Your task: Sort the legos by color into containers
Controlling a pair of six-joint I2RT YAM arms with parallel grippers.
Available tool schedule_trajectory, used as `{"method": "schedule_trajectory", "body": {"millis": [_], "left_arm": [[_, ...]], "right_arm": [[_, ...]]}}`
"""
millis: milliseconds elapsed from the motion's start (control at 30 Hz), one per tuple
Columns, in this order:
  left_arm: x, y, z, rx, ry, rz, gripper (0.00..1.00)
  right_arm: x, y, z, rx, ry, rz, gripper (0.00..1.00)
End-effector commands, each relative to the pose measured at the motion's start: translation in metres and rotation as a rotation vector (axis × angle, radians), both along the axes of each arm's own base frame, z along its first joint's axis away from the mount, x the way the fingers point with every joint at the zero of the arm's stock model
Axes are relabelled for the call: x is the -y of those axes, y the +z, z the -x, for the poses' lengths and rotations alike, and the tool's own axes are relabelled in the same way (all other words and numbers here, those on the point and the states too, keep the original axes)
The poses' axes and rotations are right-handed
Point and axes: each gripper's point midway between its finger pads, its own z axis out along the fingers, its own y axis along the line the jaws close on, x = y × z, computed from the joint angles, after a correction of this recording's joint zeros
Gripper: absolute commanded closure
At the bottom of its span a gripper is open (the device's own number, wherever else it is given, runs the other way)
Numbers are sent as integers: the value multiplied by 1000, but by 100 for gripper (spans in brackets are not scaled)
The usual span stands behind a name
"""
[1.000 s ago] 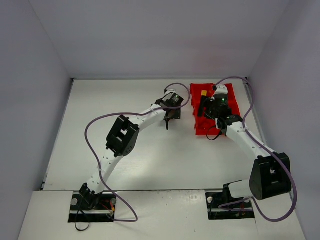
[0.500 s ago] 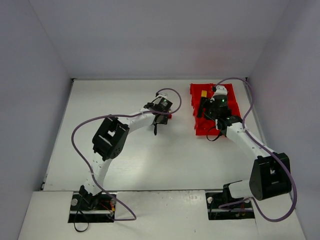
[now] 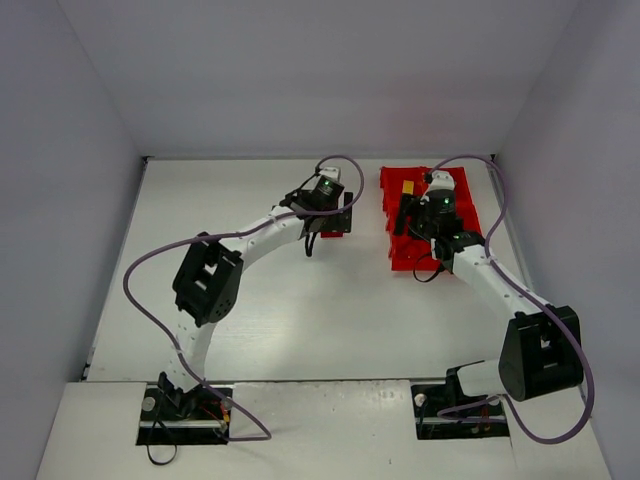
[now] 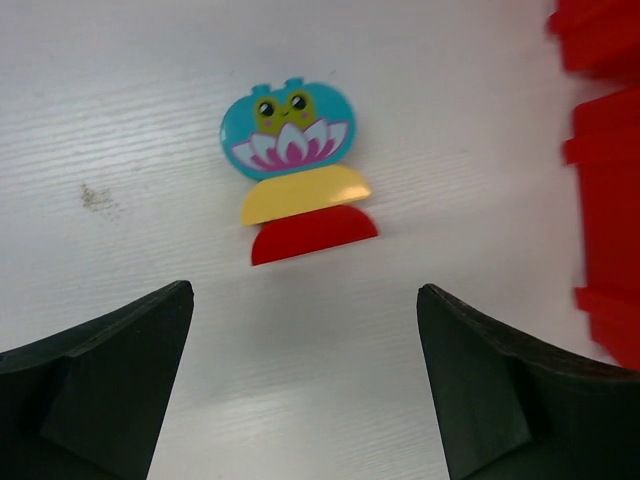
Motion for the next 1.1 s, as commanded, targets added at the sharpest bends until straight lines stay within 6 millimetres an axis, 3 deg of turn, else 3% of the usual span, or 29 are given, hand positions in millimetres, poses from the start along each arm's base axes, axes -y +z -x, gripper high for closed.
{"method": "schedule_trajectory", "body": {"millis": [0, 33, 200, 233, 267, 800, 933, 1067], "left_arm": [[23, 41, -16, 71, 45, 91, 13], [28, 50, -23, 86, 64, 105, 13], [26, 22, -35, 50, 141, 32, 13], [28, 27, -40, 59, 157, 41, 13], [23, 16, -39, 37, 179, 9, 13], [20, -18, -52, 1, 224, -30, 14], [15, -24, -51, -10, 235, -39, 21], [11, -30, -46, -13, 233, -46, 35]], "right_arm": [[-4, 31, -9, 108, -8, -27, 29], [-4, 31, -9, 110, -6, -28, 29], [-3, 31, -9, 111, -11, -24, 29], [-2, 31, -8, 111, -12, -23, 29], [-2, 31, -8, 111, -12, -23, 29], [-3, 27, -8, 100, -12, -23, 29], [-3, 28, -8, 103, -13, -23, 29], [-3, 28, -7, 104, -8, -27, 29]]}}
